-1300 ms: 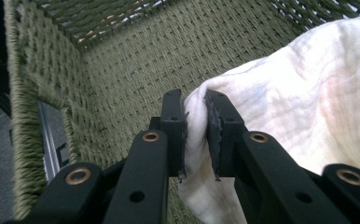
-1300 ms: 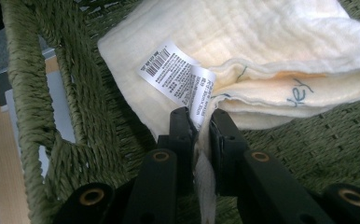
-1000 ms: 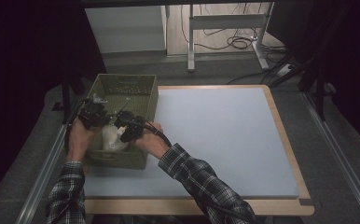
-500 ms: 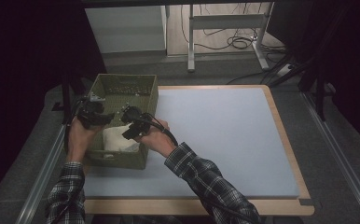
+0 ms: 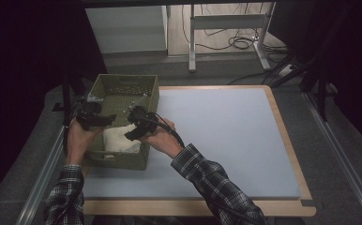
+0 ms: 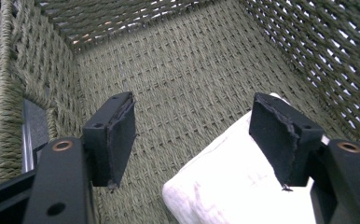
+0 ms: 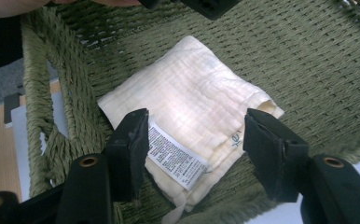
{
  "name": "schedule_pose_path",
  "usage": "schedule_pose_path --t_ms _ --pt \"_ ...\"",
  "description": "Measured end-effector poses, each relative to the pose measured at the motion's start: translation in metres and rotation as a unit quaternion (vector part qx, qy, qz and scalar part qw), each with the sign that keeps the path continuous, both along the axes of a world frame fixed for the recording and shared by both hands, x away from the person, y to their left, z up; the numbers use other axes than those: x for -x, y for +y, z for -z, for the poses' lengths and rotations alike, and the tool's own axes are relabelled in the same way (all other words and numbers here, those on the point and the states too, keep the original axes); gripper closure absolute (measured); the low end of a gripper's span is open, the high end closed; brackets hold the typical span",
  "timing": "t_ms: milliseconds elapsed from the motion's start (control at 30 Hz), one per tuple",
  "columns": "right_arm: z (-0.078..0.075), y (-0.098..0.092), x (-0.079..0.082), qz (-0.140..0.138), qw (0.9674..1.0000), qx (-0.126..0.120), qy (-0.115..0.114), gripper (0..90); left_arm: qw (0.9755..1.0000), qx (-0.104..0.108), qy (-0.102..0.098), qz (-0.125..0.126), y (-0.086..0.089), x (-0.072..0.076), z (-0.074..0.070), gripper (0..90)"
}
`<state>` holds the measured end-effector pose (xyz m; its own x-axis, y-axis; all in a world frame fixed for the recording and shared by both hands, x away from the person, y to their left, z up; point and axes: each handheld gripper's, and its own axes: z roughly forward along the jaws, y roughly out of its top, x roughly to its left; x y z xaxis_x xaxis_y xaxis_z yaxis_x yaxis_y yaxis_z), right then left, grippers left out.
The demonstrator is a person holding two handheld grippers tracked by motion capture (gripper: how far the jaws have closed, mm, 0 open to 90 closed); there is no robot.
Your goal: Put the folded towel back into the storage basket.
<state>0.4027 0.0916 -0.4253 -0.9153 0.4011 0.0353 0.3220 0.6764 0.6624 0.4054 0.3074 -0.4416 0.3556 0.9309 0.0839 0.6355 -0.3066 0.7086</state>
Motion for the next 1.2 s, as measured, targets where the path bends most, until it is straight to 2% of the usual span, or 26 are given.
schedule_pose_path --t_ms 167,200,300,400,433,467,500,567,600,633,667,700,733,767,800,833,900,933,967,1000,1033,1067,1100,1133,1167,1200 --pt "-0.003 -0.008 0.000 0.004 0.9999 -0.013 0.000 37.0 1.0000 0.007 -0.002 0.002 -0.002 0.001 -0.002 28.0" --pt "-0.004 -0.013 0.000 0.006 0.9998 -0.019 -0.002 35.9 0.9999 0.015 -0.002 0.002 -0.003 0.001 -0.003 27.2" --pt "-0.005 -0.016 0.000 0.009 0.9997 -0.023 -0.002 35.4 0.9999 0.011 0.004 0.003 -0.004 0.000 -0.003 27.4" --pt "-0.006 -0.025 0.000 0.012 0.9993 -0.034 -0.006 35.3 0.9995 -0.010 0.029 0.006 -0.006 -0.006 0.001 34.0" --pt "-0.006 -0.025 0.000 0.012 0.9993 -0.034 -0.006 35.3 0.9995 -0.010 0.029 0.006 -0.006 -0.006 0.001 37.2" --pt "-0.007 -0.029 0.000 0.013 0.9991 -0.038 -0.008 35.3 0.9984 -0.023 0.051 0.006 -0.005 -0.011 0.004 39.7" --pt "-0.007 -0.029 0.000 0.013 0.9991 -0.038 -0.008 35.3 0.9984 -0.023 0.051 0.006 -0.005 -0.011 0.004 42.2" --pt "-0.008 -0.034 0.000 0.015 0.9990 -0.042 -0.009 35.3 0.9965 -0.028 0.078 0.005 -0.002 -0.016 0.008 45.1" --pt "-0.010 -0.039 0.000 0.017 0.9986 -0.048 -0.011 35.3 0.9941 -0.030 0.105 0.002 -0.001 -0.020 0.012 49.7" --pt "-0.010 -0.039 0.000 0.017 0.9986 -0.048 -0.011 35.3 0.9941 -0.030 0.105 0.002 -0.001 -0.020 0.012 51.3" --pt "-0.011 -0.046 -0.001 0.020 0.9982 -0.055 -0.014 35.3 0.9904 -0.032 0.134 -0.001 0.001 -0.025 0.018 52.5" --pt "-0.012 -0.048 -0.001 0.021 0.9980 -0.057 -0.015 35.3 0.9904 -0.032 0.134 -0.001 0.001 -0.025 0.018 53.4" --pt "-0.013 -0.052 -0.001 0.022 0.9978 -0.061 -0.014 35.3 0.9856 -0.036 0.165 -0.006 0.000 -0.030 0.024 53.7" --pt "-0.013 -0.052 -0.001 0.022 0.9978 -0.061 -0.014 35.3 0.9856 -0.036 0.165 -0.006 0.000 -0.030 0.024 53.6" --pt "-0.014 -0.059 -0.002 0.025 0.9973 -0.066 -0.018 35.3 0.9792 -0.041 0.198 -0.014 0.000 -0.035 0.031 53.3" --pt "-0.014 -0.059 -0.002 0.025 0.9973 -0.066 -0.018 35.3 0.9792 -0.041 0.198 -0.014 0.000 -0.035 0.031 51.9" --pt "-0.015 -0.068 -0.003 0.030 0.9966 -0.075 -0.017 35.4 0.9724 -0.039 0.229 -0.024 0.000 -0.040 0.040 50.0" --pt "-0.015 -0.074 -0.004 0.035 0.9962 -0.078 -0.017 35.3 0.9666 -0.038 0.251 -0.034 0.001 -0.044 0.046 50.0" --pt "-0.015 -0.078 -0.005 0.037 0.9960 -0.080 -0.018 35.4 0.9666 -0.038 0.251 -0.034 0.001 -0.044 0.046 50.0" --pt "-0.015 -0.081 -0.006 0.039 0.9957 -0.082 -0.018 35.4 0.9592 -0.034 0.277 -0.045 0.002 -0.048 0.053 50.1" --pt "-0.015 -0.081 -0.006 0.039 0.9957 -0.082 -0.018 35.4 0.9592 -0.034 0.277 -0.045 0.002 -0.048 0.053 51.0" --pt "-0.015 -0.088 -0.007 0.045 0.9953 -0.084 -0.017 35.3 0.9518 -0.024 0.302 -0.051 0.004 -0.051 0.060 53.2" --pt "-0.015 -0.088 -0.007 0.045 0.9953 -0.084 -0.017 35.3 0.9518 -0.024 0.302 -0.051 0.004 -0.051 0.060 55.5" --pt "-0.014 -0.093 -0.009 0.050 0.9947 -0.088 -0.017 35.3 0.9482 -0.014 0.314 -0.049 0.006 -0.053 0.062 58.9" --pt "-0.014 -0.093 -0.009 0.050 0.9947 -0.088 -0.017 35.3 0.9482 -0.014 0.314 -0.049 0.006 -0.053 0.062 63.1" --pt "-0.014 -0.099 -0.011 0.054 0.9942 -0.092 -0.016 35.4 0.9475 -0.008 0.317 -0.039 0.006 -0.054 0.061 70.0"
